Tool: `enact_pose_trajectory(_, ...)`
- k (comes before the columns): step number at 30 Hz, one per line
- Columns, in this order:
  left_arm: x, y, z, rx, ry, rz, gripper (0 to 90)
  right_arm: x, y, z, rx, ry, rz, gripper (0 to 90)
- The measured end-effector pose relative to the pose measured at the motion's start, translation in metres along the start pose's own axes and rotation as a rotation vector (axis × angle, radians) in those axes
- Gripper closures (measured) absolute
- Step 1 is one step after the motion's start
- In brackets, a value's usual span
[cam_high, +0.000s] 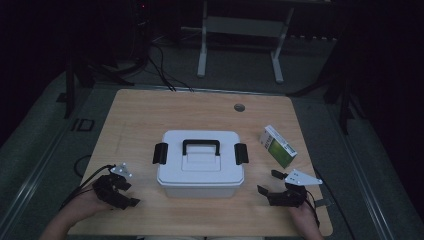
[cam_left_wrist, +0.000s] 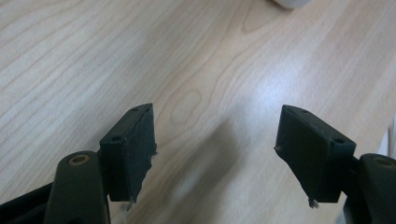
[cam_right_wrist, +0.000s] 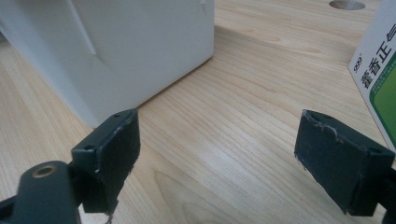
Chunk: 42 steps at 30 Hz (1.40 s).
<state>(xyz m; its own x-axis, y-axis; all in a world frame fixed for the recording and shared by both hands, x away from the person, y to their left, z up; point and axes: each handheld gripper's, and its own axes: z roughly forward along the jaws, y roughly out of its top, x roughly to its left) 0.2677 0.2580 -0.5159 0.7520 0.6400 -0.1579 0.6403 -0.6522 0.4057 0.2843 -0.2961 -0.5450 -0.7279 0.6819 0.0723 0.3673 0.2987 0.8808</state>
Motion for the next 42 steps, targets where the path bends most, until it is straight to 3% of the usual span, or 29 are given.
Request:
enact_pose_trajectory(8,-0.001,0.003,-0.009,0.073,-0.011,0.034,28.5,-0.001,0.000,0.000,-0.004,-0.013,0.003,14.2)
enact_pose_trajectory(14,0.000,0.004,-0.011,0.134,-0.021,0.037,28.5,-0.001,-0.001,-0.001,-0.006,-0.015,0.010,14.2)
enact_pose_trajectory(18,-0.001,0.004,-0.010,0.205,-0.018,0.040,23.9,-0.001,-0.001,-0.001,-0.006,-0.014,0.005,14.1)
enact_pose_trajectory(23,-0.001,0.004,-0.011,0.240,-0.014,0.047,19.9,-0.001,-0.001,-0.001,-0.006,-0.015,0.007,14.2)
enact_pose_trajectory(29,-0.001,0.005,-0.015,0.245,-0.031,0.060,20.1,-0.001,-0.001,-0.001,-0.006,-0.013,0.007,14.2)
enact_pose_trajectory(36,0.002,0.001,-0.019,0.266,-0.020,0.066,20.2,-0.001,-0.001,-0.001,-0.006,-0.012,0.006,14.2)
enact_pose_trajectory(40,0.003,0.002,-0.026,0.252,-0.034,0.071,20.2,-0.001,0.000,-0.001,-0.008,-0.014,0.010,14.1)
enact_pose_trajectory(42,0.003,0.004,-0.030,0.246,-0.017,0.073,20.2,-0.001,0.000,-0.001,-0.008,-0.014,0.009,14.1)
